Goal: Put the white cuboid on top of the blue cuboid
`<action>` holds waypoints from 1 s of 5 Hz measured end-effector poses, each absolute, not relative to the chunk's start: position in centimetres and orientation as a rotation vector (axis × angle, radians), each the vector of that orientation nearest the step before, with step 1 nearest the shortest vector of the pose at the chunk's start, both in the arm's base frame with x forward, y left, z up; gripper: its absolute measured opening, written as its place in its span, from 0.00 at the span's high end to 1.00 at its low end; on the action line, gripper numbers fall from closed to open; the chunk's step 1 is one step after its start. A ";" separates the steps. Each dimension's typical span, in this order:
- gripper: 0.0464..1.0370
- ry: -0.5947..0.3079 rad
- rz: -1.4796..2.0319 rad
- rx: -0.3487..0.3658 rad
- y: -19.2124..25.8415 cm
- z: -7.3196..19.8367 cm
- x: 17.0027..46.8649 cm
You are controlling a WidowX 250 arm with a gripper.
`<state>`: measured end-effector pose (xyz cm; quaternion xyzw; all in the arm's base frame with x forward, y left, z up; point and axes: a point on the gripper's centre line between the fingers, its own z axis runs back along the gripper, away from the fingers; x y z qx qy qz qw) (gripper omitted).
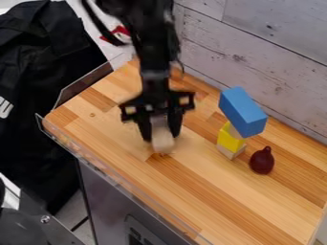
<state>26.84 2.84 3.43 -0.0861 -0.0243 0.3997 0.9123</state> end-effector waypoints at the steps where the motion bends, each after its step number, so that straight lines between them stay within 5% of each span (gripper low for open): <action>1: 0.49 -0.124 0.731 -0.213 2.9 8.3 25.6; 3: 0.49 -0.194 0.562 -0.190 -0.3 15.0 24.8; 5: 0.49 -0.172 0.407 -0.151 -5.0 16.3 26.8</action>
